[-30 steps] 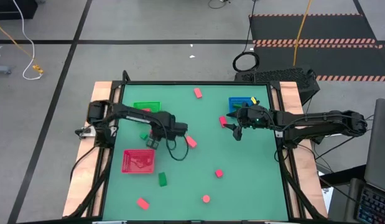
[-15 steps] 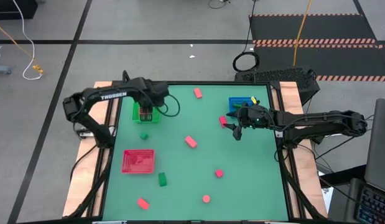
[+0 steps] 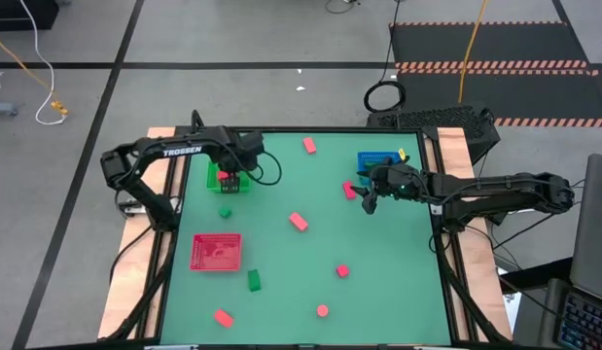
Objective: Sort & place blocks by color
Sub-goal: Put the red block into the green bin
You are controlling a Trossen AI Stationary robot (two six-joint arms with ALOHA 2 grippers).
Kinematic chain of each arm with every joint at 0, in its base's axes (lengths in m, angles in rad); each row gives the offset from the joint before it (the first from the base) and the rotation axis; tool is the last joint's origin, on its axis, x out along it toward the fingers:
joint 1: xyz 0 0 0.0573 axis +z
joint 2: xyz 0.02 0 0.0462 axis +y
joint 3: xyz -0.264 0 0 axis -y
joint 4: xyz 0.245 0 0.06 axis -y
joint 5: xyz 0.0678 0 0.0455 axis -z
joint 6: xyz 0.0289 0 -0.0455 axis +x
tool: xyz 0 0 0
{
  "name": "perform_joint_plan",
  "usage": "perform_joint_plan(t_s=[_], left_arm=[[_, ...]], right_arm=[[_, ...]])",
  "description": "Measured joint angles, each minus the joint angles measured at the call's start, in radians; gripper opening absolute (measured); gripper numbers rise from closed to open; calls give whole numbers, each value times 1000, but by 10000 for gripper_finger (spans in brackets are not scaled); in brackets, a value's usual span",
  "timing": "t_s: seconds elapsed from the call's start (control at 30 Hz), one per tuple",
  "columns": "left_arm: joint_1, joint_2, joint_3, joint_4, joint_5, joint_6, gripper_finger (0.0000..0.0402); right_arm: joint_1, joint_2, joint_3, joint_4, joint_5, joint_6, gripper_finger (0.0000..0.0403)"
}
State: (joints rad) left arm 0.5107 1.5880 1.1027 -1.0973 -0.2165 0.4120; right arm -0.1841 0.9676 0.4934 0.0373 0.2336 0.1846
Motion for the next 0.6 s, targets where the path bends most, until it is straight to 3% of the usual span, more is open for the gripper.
perform_joint_plan(t_s=[0.1,0.2,0.43,0.6], left_arm=[[-2,-4,0,-1,-47,-29,371],[-4,-3,0,-7,-54,-29,385],[-30,-3,82,-26,-75,-25,331],[-51,-13,206,7,-56,-31,283]], right_arm=[[-7,0,0,-17,2,12,253],[-6,0,0,-6,1,11,253],[-6,2,0,70,31,-156,253],[-6,19,1,107,151,-81,253]])
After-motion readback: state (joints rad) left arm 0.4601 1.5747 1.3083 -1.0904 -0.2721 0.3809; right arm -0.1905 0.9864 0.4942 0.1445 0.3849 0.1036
